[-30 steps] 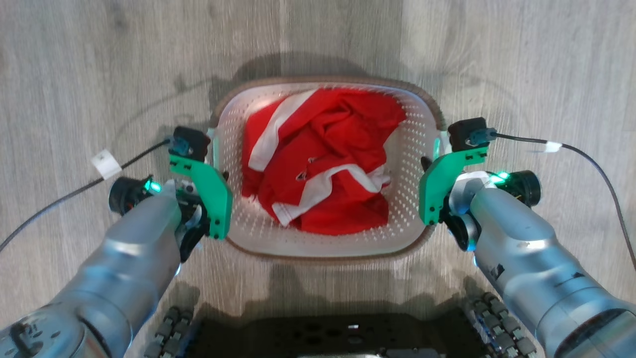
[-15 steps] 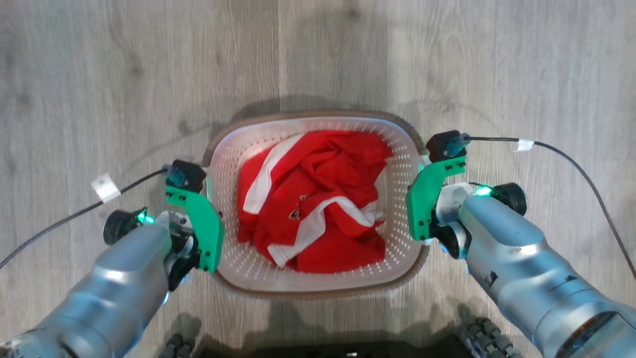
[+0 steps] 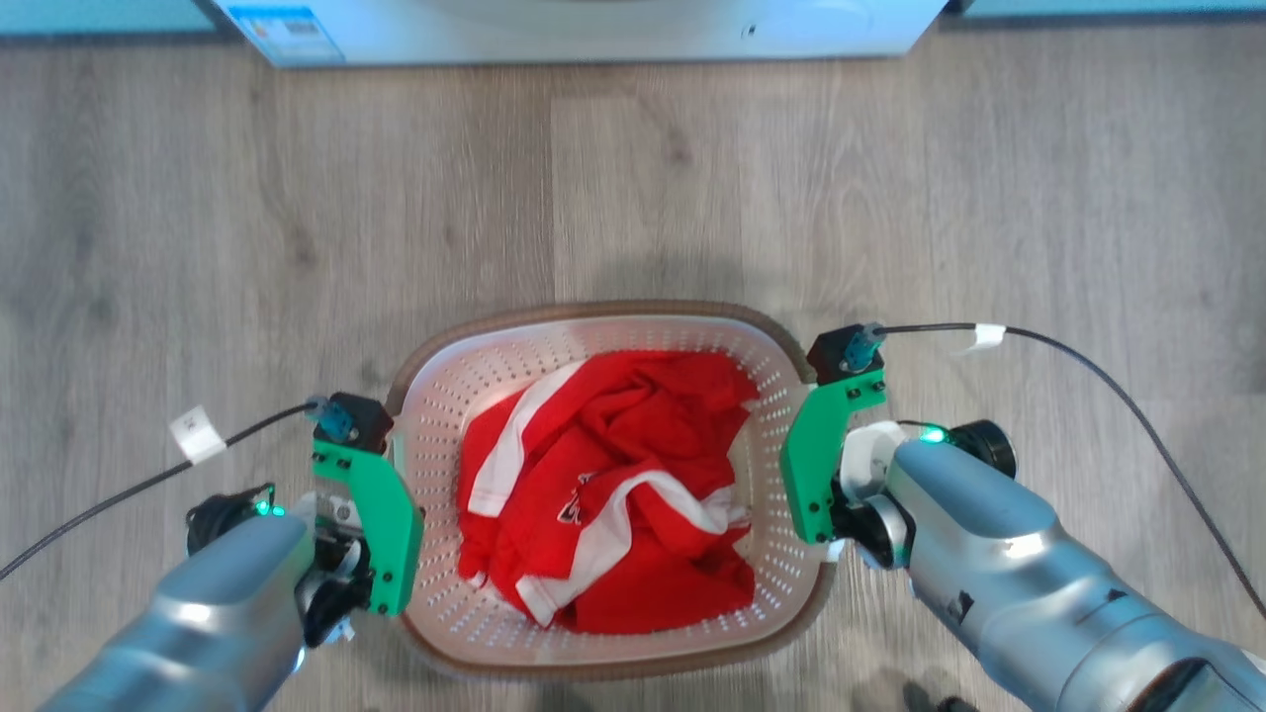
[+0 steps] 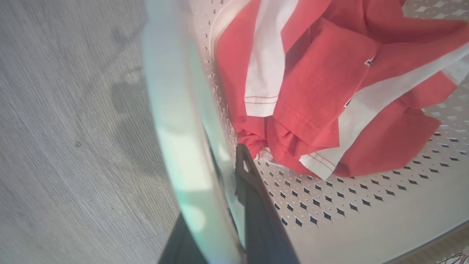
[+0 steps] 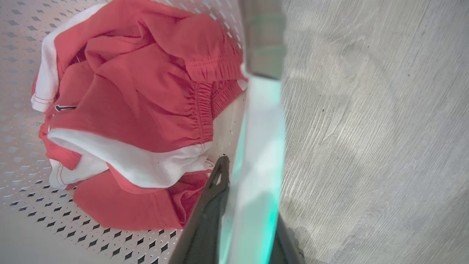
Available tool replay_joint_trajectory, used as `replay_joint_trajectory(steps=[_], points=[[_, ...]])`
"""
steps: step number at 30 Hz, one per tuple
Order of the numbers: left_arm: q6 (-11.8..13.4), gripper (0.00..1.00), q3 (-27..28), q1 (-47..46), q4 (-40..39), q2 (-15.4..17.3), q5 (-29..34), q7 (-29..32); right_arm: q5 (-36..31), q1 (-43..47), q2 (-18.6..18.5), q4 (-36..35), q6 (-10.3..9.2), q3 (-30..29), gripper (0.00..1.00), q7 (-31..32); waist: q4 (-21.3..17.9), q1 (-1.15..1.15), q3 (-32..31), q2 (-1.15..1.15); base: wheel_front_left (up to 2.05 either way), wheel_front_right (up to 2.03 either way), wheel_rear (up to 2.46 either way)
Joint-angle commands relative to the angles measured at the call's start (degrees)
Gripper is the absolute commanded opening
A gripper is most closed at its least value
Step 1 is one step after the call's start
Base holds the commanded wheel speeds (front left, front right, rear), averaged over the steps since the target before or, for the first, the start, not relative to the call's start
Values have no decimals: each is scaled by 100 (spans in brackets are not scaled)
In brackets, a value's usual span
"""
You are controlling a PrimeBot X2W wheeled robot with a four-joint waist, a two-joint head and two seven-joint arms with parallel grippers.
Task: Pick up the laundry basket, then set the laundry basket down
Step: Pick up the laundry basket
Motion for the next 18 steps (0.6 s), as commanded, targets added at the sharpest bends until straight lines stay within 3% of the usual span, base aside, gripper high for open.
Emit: replay_joint_trajectory(steps=[1,18], points=[[-43,0,13,-1,-154,238,141,14,16,159,113,-238,43,154,0,73,-31,0,-211,-1,0,0,0],[-43,0,12,308,-1662,1074,298,446,222,529,-113,-1180,43,286,0,839,-60,0,-1065,-1,0,0,0]])
